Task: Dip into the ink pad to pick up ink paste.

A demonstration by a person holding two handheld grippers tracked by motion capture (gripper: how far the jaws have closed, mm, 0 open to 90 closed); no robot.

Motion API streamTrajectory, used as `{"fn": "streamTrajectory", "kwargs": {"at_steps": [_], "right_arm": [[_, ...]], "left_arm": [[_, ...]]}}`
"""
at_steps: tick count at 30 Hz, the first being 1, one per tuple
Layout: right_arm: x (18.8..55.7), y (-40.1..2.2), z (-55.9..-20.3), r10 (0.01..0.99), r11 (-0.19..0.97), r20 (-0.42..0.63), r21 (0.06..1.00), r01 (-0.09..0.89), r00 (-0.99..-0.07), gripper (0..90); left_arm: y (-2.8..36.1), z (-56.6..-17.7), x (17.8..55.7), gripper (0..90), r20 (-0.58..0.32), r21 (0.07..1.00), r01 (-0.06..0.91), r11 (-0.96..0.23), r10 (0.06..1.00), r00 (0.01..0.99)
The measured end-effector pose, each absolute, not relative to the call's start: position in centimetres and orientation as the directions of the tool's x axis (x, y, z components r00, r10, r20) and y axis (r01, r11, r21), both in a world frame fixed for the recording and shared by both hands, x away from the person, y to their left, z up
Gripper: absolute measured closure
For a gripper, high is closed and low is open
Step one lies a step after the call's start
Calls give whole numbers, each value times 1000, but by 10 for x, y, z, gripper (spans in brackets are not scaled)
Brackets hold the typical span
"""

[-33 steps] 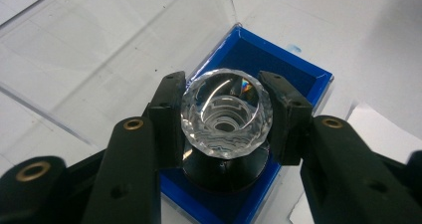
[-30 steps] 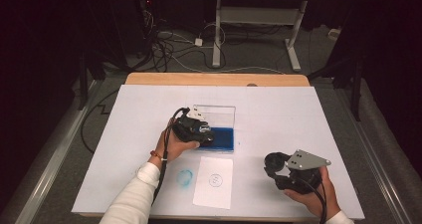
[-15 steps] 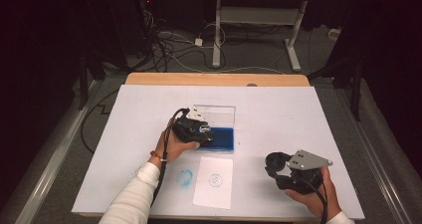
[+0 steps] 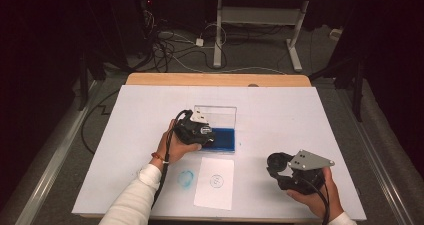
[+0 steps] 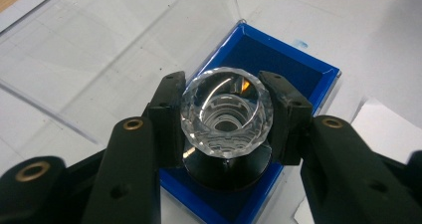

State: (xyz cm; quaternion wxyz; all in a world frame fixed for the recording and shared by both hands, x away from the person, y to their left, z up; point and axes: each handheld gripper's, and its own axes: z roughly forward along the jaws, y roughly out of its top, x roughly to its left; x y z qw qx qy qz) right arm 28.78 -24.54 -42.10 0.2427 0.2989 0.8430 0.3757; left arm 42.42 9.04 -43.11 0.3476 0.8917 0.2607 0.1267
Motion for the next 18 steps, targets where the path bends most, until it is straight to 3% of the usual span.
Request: {"fn": "streamTrajectory", "kwargs": {"at_steps": [18], "right_arm": [[288,-243,-418,671,545,-187,780,307,-718,386]], "left_arm": [[102,-411,422,550,30,715,374,-591,560,828]]}}
